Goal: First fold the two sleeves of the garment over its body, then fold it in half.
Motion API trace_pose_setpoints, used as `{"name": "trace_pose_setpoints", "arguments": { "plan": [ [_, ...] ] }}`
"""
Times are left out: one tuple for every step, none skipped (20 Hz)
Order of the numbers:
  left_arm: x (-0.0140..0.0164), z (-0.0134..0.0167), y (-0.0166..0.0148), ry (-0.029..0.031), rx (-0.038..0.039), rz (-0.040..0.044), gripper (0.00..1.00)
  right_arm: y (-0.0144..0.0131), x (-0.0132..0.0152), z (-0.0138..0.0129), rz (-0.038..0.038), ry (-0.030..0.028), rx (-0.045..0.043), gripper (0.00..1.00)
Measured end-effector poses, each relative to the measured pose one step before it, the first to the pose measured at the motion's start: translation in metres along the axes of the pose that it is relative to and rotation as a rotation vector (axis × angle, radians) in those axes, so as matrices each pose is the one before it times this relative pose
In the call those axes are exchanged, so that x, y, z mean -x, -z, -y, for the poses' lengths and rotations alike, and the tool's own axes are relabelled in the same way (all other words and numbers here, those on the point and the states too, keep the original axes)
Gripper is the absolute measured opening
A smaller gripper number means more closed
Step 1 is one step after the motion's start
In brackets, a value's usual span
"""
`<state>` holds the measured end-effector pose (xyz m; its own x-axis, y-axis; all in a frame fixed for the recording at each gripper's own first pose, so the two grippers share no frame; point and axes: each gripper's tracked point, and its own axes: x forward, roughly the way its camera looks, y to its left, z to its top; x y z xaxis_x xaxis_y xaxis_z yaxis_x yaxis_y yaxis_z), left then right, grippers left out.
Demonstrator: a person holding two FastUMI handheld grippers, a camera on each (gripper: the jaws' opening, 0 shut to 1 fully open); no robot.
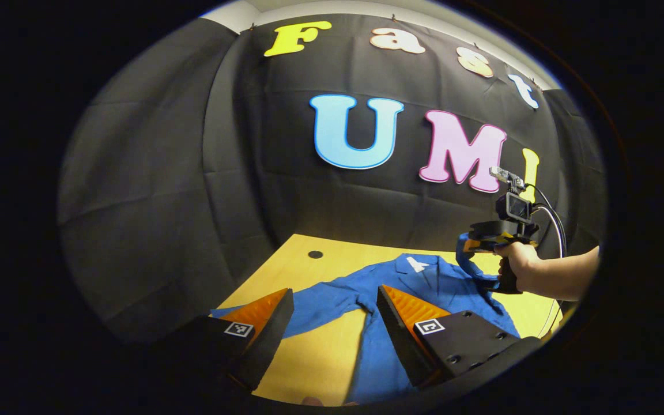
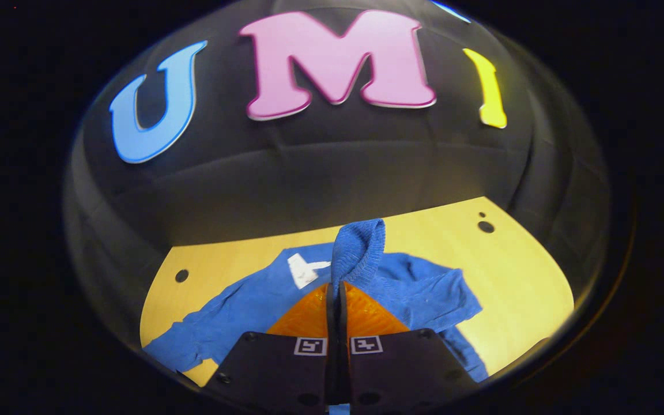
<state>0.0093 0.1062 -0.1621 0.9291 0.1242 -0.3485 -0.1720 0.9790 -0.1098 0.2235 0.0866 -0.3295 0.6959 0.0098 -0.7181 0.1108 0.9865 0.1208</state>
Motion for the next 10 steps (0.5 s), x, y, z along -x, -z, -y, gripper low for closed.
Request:
{"name": "trace_pose_setpoints", "arguments": {
  "plan": [
    [-0.00232, -0.01033, 0.00264, -0.02046, 0.0063, -0.00462, 0.82, 0.01038, -0.00775, -0.01806, -0.01435, -0.01971, 0.01528, 0.01],
    [-0.00081, -0.00871, 0.00373, -0.01992, 0.00737, -0.00247, 0.84, 0.00997, -0.00889, -0.0186, -0.00895, -0.01982, 0.01983, 0.01],
    [-0.00266, -0.00925, 0.00306, -0.02163, 0.00916, -0.00122, 0.84, 0.00789, -0.00669, -0.0166, -0.00722, -0.01791, 0.02219, 0.01],
    [-0.00387, -0.00897, 0.00452, -0.02251, 0.0103, 0.00056, 0.84, 0.00901, -0.00735, -0.01717, -0.00572, -0.01666, 0.01846, 0.01],
    [-0.00421, -0.00873, 0.00484, -0.02105, 0.0126, -0.00545, 0.86, 0.00792, -0.00441, -0.01618, -0.00429, -0.02139, 0.0183, 0.01],
    [-0.00325, -0.00922, 0.00825, -0.01914, 0.01509, -0.01227, 0.86, 0.00898, -0.0062, -0.01883, -0.00938, -0.03557, 0.01241, 0.03],
    [-0.00421, -0.00821, 0.00856, -0.01662, 0.01727, -0.02134, 0.84, 0.00472, -0.00217, -0.01458, 0.00303, -0.01315, 0.01079, 0.07],
    [-0.00432, -0.00678, 0.0102, -0.01609, 0.02521, -0.03443, 0.87, 0.00584, -0.00649, -0.01414, 0.00855, -0.01958, 0.01368, 0.34],
    [-0.00222, -0.00684, 0.01054, -0.01275, 0.03022, -0.03715, 0.87, 0.00531, -0.00201, -0.00551, 0.01005, 0.01037, 0.02818, 0.53],
    [-0.00391, -0.00614, 0.00642, -0.01212, 0.02561, -0.0151, 0.86, 0.00538, -0.0019, -0.00551, 0.0071, 0.00255, 0.02457, 0.68]
  ]
}}
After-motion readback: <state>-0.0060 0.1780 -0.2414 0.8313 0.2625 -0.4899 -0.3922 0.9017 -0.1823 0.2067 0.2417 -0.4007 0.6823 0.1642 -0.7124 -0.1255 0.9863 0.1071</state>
